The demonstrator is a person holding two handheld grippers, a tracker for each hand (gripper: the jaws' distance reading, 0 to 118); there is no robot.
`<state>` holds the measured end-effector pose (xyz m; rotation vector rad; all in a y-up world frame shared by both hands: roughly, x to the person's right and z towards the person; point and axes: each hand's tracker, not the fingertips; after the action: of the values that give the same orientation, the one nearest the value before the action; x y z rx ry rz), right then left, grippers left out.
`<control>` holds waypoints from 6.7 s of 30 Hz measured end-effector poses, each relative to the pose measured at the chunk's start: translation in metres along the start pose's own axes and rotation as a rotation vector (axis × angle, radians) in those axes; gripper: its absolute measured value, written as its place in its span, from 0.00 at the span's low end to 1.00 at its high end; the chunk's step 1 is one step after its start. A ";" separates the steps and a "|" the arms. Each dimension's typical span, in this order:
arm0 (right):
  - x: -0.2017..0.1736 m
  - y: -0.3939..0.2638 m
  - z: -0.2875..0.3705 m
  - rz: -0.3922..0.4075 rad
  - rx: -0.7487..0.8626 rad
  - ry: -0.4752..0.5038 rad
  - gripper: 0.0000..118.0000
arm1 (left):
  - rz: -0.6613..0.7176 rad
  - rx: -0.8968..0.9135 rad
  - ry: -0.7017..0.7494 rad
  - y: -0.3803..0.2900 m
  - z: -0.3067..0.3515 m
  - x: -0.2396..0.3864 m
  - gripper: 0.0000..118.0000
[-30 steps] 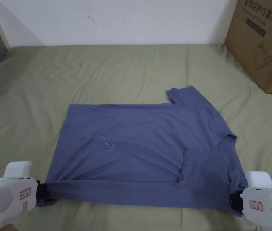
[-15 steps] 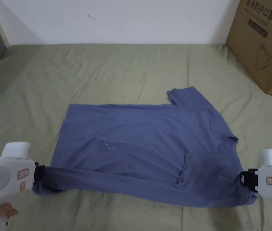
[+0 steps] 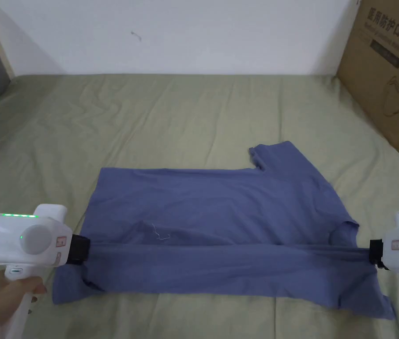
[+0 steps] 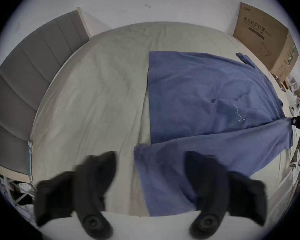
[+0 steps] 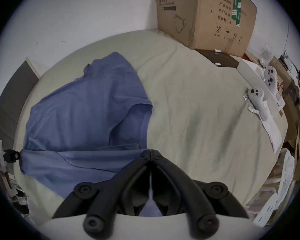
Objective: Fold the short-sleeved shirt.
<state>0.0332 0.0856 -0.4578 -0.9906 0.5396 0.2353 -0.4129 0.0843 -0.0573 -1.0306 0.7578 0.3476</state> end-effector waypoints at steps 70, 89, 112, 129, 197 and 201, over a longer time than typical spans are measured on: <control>-0.026 -0.077 0.092 0.132 -0.009 0.070 0.67 | 0.171 0.136 -0.157 -0.120 0.102 -0.036 0.71; -0.049 0.126 -0.059 0.134 -0.019 0.088 0.83 | 0.122 0.117 -0.241 0.029 0.010 0.021 0.00; -0.070 0.143 -0.130 0.207 -0.084 0.068 0.00 | 0.173 0.072 -0.208 0.117 -0.075 -0.004 0.53; -0.057 0.148 -0.083 0.132 -0.045 0.119 0.00 | 0.098 0.002 -0.178 0.148 -0.086 -0.002 0.03; -0.195 -0.100 0.072 0.219 -0.009 0.340 0.04 | 0.813 -0.015 -0.767 -0.142 -0.023 -0.115 0.04; -0.195 -0.095 0.069 0.218 -0.012 0.339 0.04 | 0.790 0.004 -0.786 -0.140 -0.009 -0.118 0.04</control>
<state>-0.0682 0.1031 -0.2549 -0.9892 0.9592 0.2668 -0.4163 0.0177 0.1135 -0.4661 0.4038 1.3385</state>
